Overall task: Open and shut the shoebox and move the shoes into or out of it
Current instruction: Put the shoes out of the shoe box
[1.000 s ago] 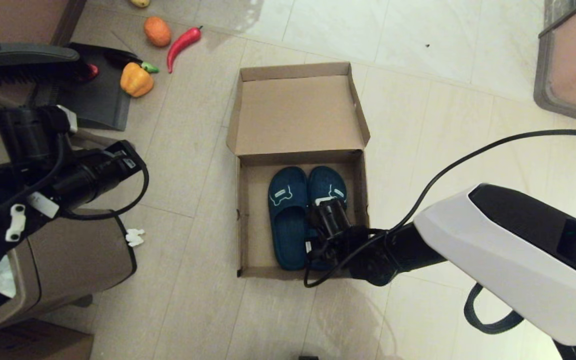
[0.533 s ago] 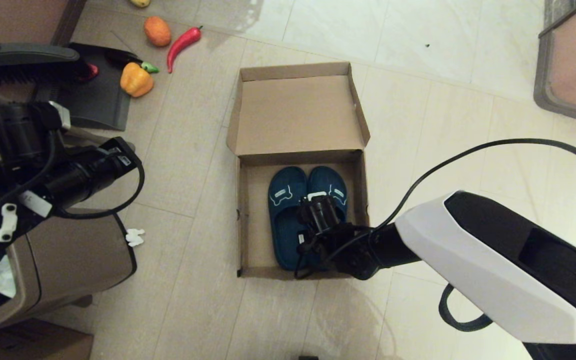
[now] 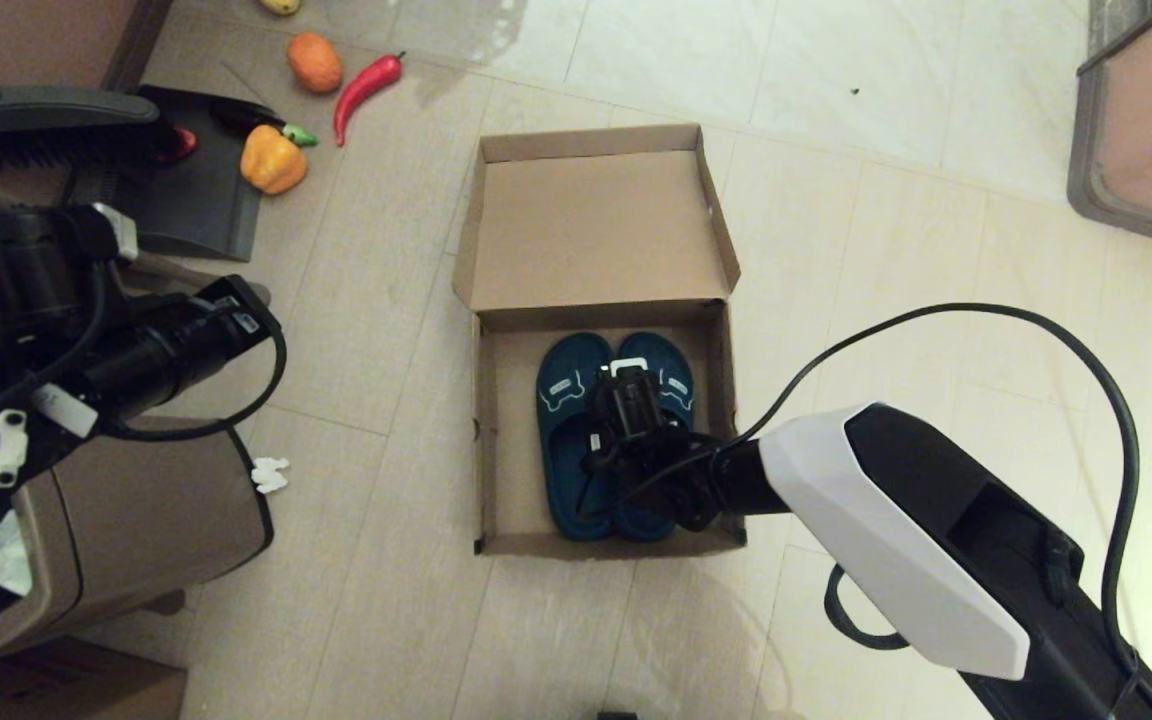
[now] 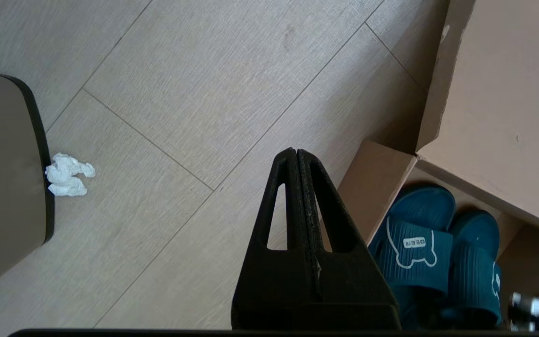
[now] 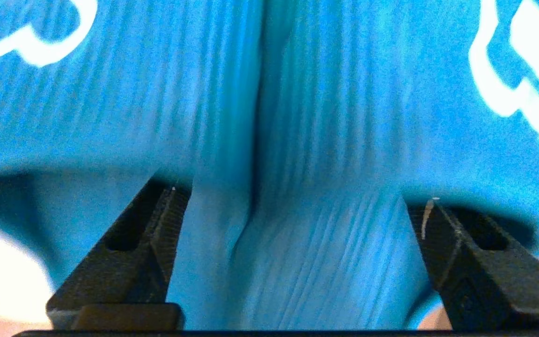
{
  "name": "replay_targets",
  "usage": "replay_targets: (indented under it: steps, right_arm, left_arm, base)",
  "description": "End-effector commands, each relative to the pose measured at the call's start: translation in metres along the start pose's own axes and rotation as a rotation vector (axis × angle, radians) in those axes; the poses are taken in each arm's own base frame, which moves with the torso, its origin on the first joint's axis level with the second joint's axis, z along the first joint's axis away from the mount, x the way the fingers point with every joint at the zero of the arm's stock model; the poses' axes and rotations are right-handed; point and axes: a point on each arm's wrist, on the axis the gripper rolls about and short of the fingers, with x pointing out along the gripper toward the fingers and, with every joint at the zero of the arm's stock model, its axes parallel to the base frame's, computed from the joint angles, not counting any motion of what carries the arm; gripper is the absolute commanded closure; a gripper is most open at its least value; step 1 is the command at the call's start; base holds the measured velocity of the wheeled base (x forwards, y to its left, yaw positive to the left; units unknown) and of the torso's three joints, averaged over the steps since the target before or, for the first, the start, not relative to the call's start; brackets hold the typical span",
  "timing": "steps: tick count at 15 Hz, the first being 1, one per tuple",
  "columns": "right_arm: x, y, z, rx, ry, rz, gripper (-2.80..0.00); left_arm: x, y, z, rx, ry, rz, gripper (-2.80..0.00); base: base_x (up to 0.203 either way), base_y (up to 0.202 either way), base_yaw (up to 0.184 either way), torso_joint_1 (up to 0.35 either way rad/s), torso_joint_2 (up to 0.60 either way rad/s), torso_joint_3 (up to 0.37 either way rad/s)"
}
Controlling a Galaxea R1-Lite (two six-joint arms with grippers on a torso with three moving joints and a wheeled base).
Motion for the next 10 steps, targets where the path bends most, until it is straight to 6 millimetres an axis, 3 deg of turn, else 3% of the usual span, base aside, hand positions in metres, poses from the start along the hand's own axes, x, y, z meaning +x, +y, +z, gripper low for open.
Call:
replay_targets:
  steps: [1, 10]
  right_arm:
    - [0.0100, -0.0010, -0.0055, -0.019, -0.008, -0.019, -2.80]
    - [0.0155, 0.0001, -0.0073, 0.011, -0.069, -0.022, -2.80]
  left_arm:
    - [0.0007, 0.0011, -0.0025, -0.002, 0.006, 0.004, 0.00]
    - [-0.0028, 0.0034, -0.0087, 0.000, 0.027, 0.006, 0.00]
  base:
    - [0.000, 0.000, 0.000, 0.000, 0.00, 0.000]
    - [0.000, 0.000, 0.000, 0.000, 0.00, 0.000]
